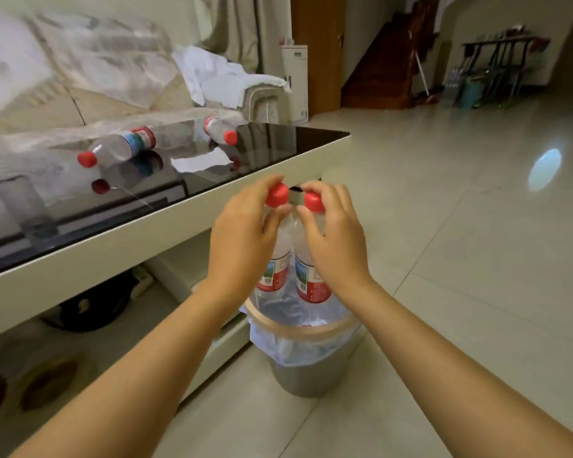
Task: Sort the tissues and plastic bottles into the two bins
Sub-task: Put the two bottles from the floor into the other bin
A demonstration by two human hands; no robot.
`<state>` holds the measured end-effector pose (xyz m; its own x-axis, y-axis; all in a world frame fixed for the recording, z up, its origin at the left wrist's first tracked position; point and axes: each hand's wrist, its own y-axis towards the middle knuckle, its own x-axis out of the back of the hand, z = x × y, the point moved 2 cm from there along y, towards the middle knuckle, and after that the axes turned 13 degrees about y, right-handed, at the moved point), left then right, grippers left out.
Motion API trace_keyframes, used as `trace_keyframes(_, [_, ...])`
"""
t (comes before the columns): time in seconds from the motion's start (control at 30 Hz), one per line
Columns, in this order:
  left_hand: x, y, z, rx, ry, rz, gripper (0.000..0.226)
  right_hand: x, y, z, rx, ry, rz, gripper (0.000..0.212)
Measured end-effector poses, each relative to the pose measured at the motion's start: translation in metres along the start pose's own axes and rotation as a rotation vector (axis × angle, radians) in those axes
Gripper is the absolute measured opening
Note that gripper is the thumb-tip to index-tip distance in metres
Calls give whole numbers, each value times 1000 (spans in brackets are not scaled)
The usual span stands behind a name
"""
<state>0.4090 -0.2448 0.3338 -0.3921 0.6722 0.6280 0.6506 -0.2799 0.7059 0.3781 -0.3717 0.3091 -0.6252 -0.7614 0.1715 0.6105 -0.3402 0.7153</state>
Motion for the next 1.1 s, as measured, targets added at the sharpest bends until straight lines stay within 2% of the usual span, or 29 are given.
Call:
trace_keyframes(0.07, [-34, -21, 17, 28, 43, 158, 38, -7, -23, -38, -153, 45, 107, 21])
trace_keyframes(0.17, [-77, -54, 43, 120, 62, 388, 36, -13, -56, -84, -357, -19, 313, 23])
trace_keyframes(0.23, [-95, -71, 55, 194, 90, 512, 33, -16, -70, -97, -398, -149, 475, 21])
trace_keyframes(0.3, [-103, -80, 60, 201, 165, 580, 24, -19, -73, -100, -420, -230, 554, 16])
trace_keyframes(0.43, [-106, -83, 56, 161, 267, 592, 27, -21, -74, -101, -476, -268, 569, 20])
trace_keyframes(0.77, [-96, -88, 52, 197, 134, 558, 28, -21, -79, -91, -419, -282, 506, 16])
trace_keyframes(0.97, [-80, -89, 58, 254, 35, 531, 22, -15, -80, -82, -281, -376, 390, 6])
trace_keyframes(1.1, [-69, -79, 63, 265, 6, 506, 17, -15, -79, -64, -148, -420, 394, 3])
